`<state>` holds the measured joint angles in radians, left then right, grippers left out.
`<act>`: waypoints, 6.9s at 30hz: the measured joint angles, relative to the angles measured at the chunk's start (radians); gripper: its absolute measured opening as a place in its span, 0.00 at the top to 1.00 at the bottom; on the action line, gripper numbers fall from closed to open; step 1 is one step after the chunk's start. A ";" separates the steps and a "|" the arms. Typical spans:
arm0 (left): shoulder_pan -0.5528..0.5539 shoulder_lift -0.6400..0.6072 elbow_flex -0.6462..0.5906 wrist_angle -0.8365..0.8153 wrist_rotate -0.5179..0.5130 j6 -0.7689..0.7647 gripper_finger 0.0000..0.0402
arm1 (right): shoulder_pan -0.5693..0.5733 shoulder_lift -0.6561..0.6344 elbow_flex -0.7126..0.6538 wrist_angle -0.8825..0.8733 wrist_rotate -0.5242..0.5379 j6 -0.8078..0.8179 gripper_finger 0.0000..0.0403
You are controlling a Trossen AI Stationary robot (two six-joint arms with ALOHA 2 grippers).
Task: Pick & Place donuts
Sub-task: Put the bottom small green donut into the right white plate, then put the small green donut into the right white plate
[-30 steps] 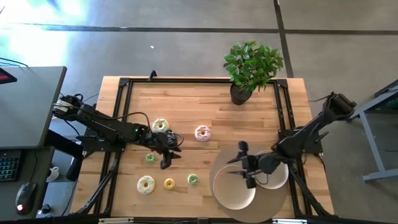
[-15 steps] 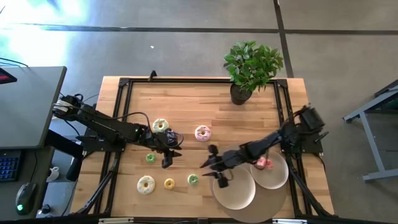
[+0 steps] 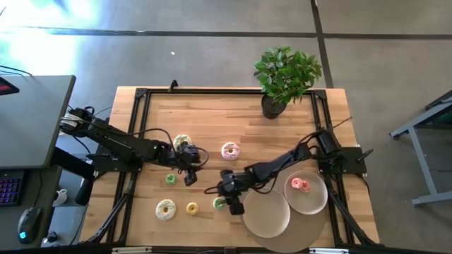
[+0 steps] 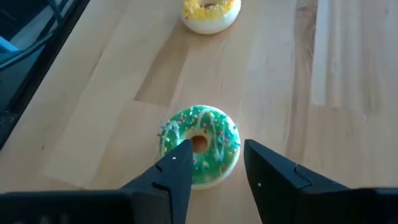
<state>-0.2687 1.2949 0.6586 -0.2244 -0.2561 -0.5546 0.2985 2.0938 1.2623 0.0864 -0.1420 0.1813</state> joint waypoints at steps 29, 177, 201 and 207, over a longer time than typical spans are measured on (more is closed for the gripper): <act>0.000 0.000 0.000 -0.057 -0.025 -0.021 0.65 | 0.000 -0.096 -0.002 -0.138 0.035 -0.005 1.00; -0.263 0.074 0.002 -0.451 0.119 -0.445 0.65 | -0.048 -0.333 -0.099 -0.291 0.135 -0.027 0.64; -0.262 0.118 0.352 -0.171 0.039 0.127 0.99 | 0.017 -0.333 -0.099 -0.036 0.335 -0.687 0.65; -0.261 0.117 0.417 -0.122 -0.020 0.261 0.99 | 0.017 -0.333 -0.099 0.078 0.248 -0.689 0.65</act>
<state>-0.5297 1.4117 1.0757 -0.3465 -0.2764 -0.2941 0.3153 1.7607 1.1633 0.1644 0.1065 -0.5074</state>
